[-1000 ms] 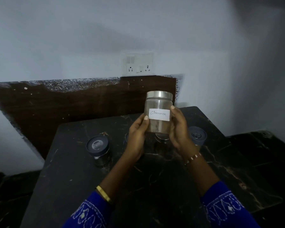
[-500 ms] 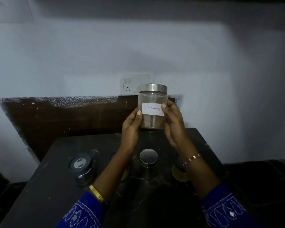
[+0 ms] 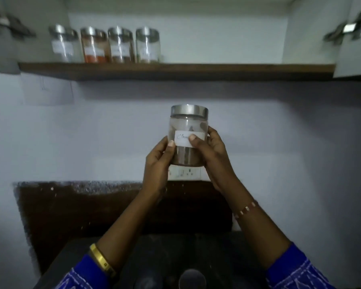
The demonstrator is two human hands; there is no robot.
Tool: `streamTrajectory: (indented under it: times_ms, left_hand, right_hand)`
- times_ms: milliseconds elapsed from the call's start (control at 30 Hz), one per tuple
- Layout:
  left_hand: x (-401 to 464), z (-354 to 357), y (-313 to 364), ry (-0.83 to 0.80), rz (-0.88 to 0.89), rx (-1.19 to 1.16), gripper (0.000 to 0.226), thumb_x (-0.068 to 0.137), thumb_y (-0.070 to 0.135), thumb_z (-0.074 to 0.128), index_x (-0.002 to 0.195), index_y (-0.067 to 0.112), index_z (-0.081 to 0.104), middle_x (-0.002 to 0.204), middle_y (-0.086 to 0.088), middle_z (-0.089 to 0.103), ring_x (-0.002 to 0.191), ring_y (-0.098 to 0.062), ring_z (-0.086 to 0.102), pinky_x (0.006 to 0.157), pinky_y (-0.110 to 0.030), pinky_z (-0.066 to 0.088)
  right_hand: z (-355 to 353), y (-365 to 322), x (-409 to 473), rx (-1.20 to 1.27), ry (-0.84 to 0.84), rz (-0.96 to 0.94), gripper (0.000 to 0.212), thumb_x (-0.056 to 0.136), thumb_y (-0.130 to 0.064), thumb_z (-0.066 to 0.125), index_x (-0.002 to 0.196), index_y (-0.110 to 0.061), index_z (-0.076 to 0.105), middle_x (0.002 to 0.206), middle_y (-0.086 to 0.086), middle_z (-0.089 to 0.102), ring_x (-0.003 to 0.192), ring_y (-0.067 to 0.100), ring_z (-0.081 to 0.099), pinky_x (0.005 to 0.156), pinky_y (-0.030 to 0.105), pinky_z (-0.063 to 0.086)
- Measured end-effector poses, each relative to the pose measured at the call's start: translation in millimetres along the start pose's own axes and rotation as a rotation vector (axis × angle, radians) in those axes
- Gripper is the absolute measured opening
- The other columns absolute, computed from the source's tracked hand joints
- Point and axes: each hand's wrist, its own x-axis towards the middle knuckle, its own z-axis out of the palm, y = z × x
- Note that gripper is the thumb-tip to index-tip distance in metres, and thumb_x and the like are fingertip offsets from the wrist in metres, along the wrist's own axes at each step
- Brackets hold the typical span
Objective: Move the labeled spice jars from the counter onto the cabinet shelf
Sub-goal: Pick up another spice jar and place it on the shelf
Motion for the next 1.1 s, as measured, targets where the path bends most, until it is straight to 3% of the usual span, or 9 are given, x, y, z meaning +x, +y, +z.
streamTrajectory:
  times_ms: [133,233,400,500,667,767,967,1033,1100]
  left_hand:
    - [62,-6,48,0.006,0.218,0.124,0.042,0.092,0.039,0.042,0.124,0.016,0.057,0.121,-0.01,0.061,0.112,-0.022,0.06,0.092,-0.034,0.052]
    - [105,-8,81,-0.035,0.294,0.141,0.035,0.099,0.023,0.038,0.124,0.008,0.056,0.109,-0.004,0.065,0.103,-0.015,0.062,0.087,-0.025,0.051]
    - [169,-10,119,-0.03,0.332,0.243,0.038,0.097,0.016,0.043,0.135,0.014,0.044,0.109,-0.007,0.061,0.097,-0.018,0.062,0.087,-0.03,0.052]
    - [198,-11,128,-0.025,0.339,0.332,0.036,0.096,0.01,0.044,0.131,0.01,0.047,0.107,-0.007,0.06,0.098,-0.018,0.06,0.083,-0.028,0.051]
    - [238,-15,115,-0.018,0.264,0.382,0.034,0.094,0.01,0.046,0.127,0.006,0.052,0.117,-0.014,0.064,0.108,-0.026,0.062,0.083,-0.031,0.052]
    - [256,-16,106,0.005,0.248,0.515,0.039,0.092,0.014,0.052,0.131,0.011,0.05,0.119,-0.013,0.064,0.111,-0.025,0.06,0.081,-0.026,0.045]
    - [288,-20,98,-0.104,0.177,1.011,0.06,0.083,0.009,0.064,0.138,0.012,0.042,0.128,-0.013,0.059,0.119,-0.026,0.054,0.092,-0.028,0.041]
    - [297,-18,98,-0.136,0.121,1.071,0.055,0.084,0.008,0.062,0.136,0.008,0.045,0.129,-0.014,0.058,0.12,-0.027,0.053,0.098,-0.031,0.041]
    - [303,-16,98,-0.167,0.097,1.111,0.042,0.086,0.007,0.057,0.128,0.004,0.055,0.124,-0.016,0.06,0.112,-0.027,0.056,0.09,-0.03,0.042]
  right_hand:
    - [16,-58,52,-0.11,-0.014,-0.175,0.058,0.079,-0.035,0.064,0.131,-0.015,0.046,0.122,0.007,0.059,0.108,0.021,0.061,0.086,0.033,0.055]
    - [22,-94,90,-0.137,0.004,-0.283,0.046,0.086,-0.024,0.063,0.129,-0.013,0.049,0.12,0.008,0.061,0.106,0.02,0.062,0.079,0.025,0.056]
    - [31,-122,145,-0.253,0.046,-0.342,0.047,0.088,-0.029,0.061,0.13,-0.017,0.045,0.112,0.006,0.059,0.092,0.013,0.061,0.061,0.015,0.048]
    - [34,-123,175,-0.338,0.046,-0.341,0.05,0.089,-0.029,0.06,0.132,-0.015,0.041,0.111,0.003,0.058,0.097,0.015,0.059,0.065,0.018,0.047]
    - [39,-111,219,-0.469,0.034,-0.319,0.048,0.089,-0.026,0.059,0.131,-0.012,0.042,0.125,0.009,0.058,0.111,0.025,0.058,0.092,0.035,0.05]
    - [39,-106,238,-0.601,0.03,-0.278,0.047,0.09,-0.032,0.055,0.131,-0.011,0.043,0.127,0.011,0.058,0.115,0.028,0.056,0.099,0.041,0.046]
    - [35,-98,273,-0.93,0.082,-0.176,0.046,0.093,-0.032,0.053,0.125,0.0,0.05,0.127,0.018,0.057,0.115,0.032,0.054,0.083,0.031,0.041]
    - [37,-94,281,-1.046,0.12,-0.159,0.041,0.092,-0.025,0.056,0.121,0.003,0.051,0.124,0.019,0.058,0.115,0.033,0.055,0.08,0.032,0.041]
    - [40,-90,289,-1.145,0.147,-0.152,0.032,0.091,-0.013,0.054,0.12,0.002,0.051,0.124,0.019,0.058,0.114,0.032,0.055,0.084,0.032,0.043]
